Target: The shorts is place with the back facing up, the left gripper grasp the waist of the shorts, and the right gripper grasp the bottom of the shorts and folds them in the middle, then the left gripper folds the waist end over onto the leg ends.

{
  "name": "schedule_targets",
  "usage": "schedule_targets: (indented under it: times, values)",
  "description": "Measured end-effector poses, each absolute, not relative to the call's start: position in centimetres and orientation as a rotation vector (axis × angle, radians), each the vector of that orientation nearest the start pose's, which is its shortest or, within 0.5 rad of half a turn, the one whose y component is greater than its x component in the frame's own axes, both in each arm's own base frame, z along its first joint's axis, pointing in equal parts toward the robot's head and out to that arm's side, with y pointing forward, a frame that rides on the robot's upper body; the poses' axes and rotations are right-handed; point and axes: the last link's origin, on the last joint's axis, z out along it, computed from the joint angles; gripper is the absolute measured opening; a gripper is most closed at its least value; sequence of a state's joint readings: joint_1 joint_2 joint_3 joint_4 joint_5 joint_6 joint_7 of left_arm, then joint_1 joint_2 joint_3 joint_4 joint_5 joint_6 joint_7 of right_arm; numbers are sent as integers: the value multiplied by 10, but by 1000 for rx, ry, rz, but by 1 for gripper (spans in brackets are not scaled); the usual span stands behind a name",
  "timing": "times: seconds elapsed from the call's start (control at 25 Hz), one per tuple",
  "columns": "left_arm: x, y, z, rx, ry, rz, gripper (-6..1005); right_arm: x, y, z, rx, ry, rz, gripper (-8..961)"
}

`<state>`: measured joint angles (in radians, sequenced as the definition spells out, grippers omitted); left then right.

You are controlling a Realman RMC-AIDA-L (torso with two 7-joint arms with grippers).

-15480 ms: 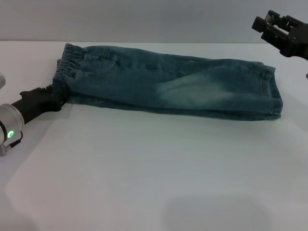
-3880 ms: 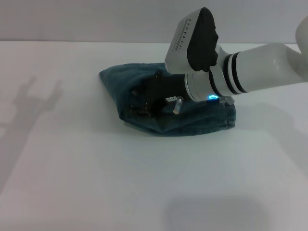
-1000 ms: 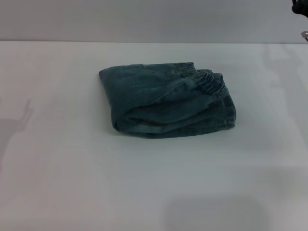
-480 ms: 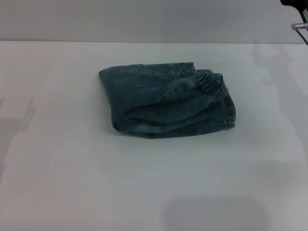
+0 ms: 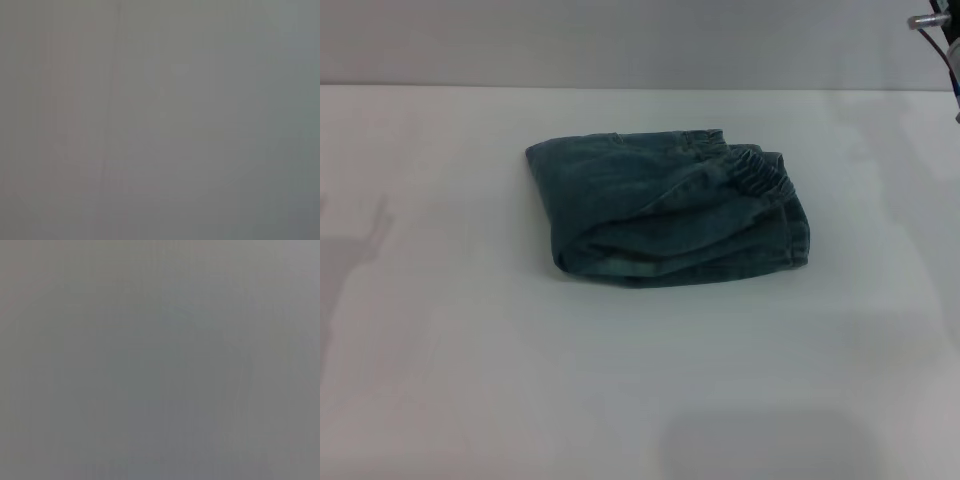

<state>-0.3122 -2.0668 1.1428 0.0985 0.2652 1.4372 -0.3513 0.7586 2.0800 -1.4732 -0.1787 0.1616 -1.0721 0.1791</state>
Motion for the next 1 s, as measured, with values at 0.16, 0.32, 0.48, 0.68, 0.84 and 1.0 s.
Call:
schedule_targets:
  times: [0.16,0.32,0.48,0.68,0.84,1.0]
  values:
    - [-358,290,44,-1434,-473,-835,797,221,440,23,-1562,331,884,639]
    - [-358,291,44,-1436,-475,-832,797,226,437,22,-1557,346,877,639]
    - [-359,291,45,-1437,-475,-829,797,228,435,21,-1558,355,874,639]
    - [-359,291,45,-1437,-475,-829,797,225,437,21,-1561,353,878,639]
    - [-359,290,44,-1441,-481,-830,797,223,439,20,-1564,355,878,639]
    - [-360,290,43,-1442,-488,-831,797,222,440,20,-1566,357,877,639]
